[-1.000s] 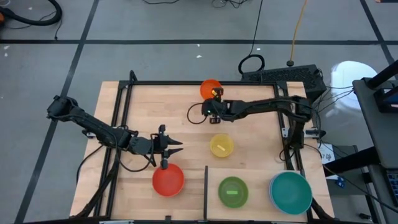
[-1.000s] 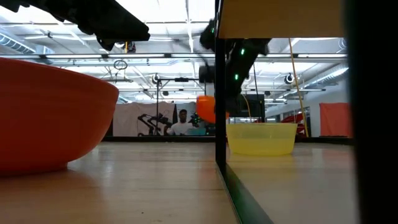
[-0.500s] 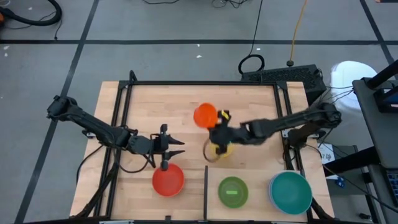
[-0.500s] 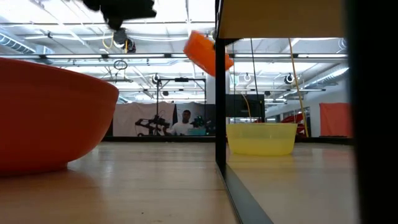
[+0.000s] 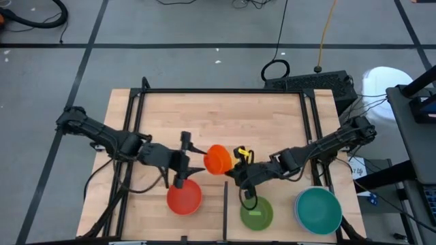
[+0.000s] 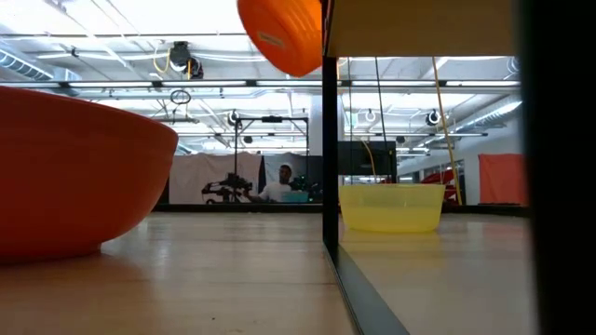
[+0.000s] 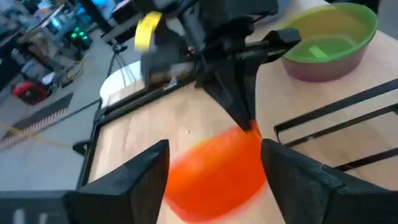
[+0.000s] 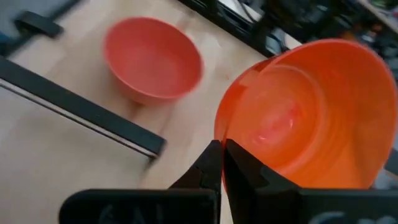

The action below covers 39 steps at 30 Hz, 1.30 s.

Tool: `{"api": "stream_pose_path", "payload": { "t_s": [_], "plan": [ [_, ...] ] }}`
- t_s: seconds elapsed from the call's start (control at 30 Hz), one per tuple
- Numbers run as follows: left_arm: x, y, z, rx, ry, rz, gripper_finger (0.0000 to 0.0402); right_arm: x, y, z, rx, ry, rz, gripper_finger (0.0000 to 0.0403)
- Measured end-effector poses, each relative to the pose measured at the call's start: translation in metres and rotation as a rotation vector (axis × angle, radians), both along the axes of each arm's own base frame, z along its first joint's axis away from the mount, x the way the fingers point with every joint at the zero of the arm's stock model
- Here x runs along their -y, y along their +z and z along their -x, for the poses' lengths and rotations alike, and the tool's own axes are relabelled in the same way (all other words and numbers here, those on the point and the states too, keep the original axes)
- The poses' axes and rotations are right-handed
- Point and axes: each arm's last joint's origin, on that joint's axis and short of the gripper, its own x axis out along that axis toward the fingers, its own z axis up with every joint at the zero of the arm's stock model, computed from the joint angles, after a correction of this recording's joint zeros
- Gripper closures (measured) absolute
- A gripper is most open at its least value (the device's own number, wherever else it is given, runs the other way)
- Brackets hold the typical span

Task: Place and stack bowls onto a shelf
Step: Stack the light orange bowl on top of the green bowl on the shelf

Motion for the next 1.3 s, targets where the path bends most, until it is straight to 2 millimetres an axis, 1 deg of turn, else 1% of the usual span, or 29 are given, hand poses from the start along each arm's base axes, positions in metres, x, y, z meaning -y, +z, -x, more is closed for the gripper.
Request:
{"api": "stream_pose_path", "payload": {
  "t_s": [0.1,0.23,0.43,0.6,0.87,1.03,1.23,1.3],
  "plan": [
    [0.006,0.006,-0.018,-0.074,-0.064,-0.035,0.0169,0.000,0.000,-0.001,0.002,0.018,-0.015,0.0403],
    [0.010,0.004,-0.037,-0.253,-0.117,-0.067,0.0192,-0.002,-0.001,0.000,0.008,0.041,0.009,0.0403],
    [0.003,0.009,-0.056,-0.352,-0.114,-0.109,0.0217,-0.001,-0.001,-0.001,0.013,0.087,0.076,0.0403],
    [-0.011,0.009,-0.060,-0.433,-0.162,-0.120,0.0242,0.003,-0.001,-0.003,0.012,0.092,0.102,0.0403],
    [-0.030,0.004,-0.058,-0.530,-0.182,-0.136,0.0305,0.009,-0.001,-0.005,0.012,0.075,0.107,0.0403],
    [-0.033,0.003,-0.058,-0.539,-0.197,-0.158,0.0335,0.013,-0.001,-0.006,0.010,0.072,0.101,0.0403],
    [-0.033,0.003,-0.057,-0.546,-0.242,-0.202,0.0385,0.017,-0.001,-0.007,0.006,0.070,0.095,0.0403],
    [-0.033,0.003,-0.057,-0.546,-0.255,-0.214,0.0393,0.017,-0.001,-0.007,0.005,0.071,0.097,0.0403]
  ]
}}
